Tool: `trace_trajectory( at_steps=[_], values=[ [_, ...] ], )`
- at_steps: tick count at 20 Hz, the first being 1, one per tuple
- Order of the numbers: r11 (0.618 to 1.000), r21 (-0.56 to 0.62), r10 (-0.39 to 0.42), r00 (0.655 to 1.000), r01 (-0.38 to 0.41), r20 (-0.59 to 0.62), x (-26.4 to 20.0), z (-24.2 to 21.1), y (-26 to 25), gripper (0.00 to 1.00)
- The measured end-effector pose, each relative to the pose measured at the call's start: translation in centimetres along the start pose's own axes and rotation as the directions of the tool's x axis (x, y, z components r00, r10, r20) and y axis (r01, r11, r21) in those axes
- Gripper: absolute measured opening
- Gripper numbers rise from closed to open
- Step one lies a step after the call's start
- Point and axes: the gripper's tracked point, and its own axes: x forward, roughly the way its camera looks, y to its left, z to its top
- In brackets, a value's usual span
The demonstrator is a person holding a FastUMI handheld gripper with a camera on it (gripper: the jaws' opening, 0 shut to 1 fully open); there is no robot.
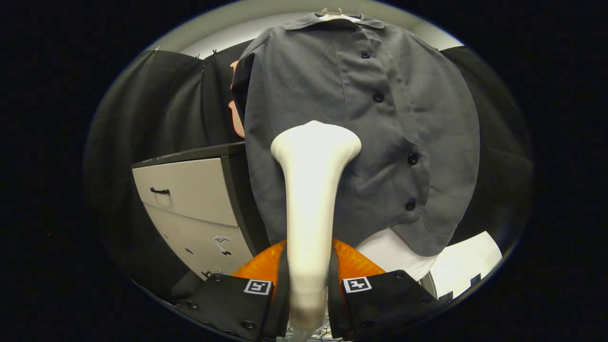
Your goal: Iron the clothes twice with a garment steamer, once on the left side and once on the right side.
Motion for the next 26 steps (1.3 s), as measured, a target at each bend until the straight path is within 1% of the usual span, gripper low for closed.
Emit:
trace_trajectory(
  at_steps=[7,12,15,18,20,22,26],
  values=[
    [1.000,0.016,-0.007,0.994,0.009,-0.105,0.3,-5.3,-0.1,0.41],
    [0.999,0.033,0.004,0.993,0.000,-0.119,-0.4,-6.0,0.2,0.41],
    [0.999,0.036,0.006,0.998,-0.004,-0.066,-1.4,-4.4,0.5,0.41],
    [0.998,0.053,0.031,0.999,-0.030,-0.019,-2.7,-1.6,1.1,0.41],
    [0.999,0.040,0.034,0.998,-0.036,0.052,-3.9,1.6,0.9,0.41],
    [1.000,-0.007,0.029,0.990,-0.028,0.137,-5.4,5.3,0.4,0.41],
    [0.999,-0.028,0.033,0.970,-0.027,0.239,-8.3,11.5,-0.6,0.41]
  ],
)
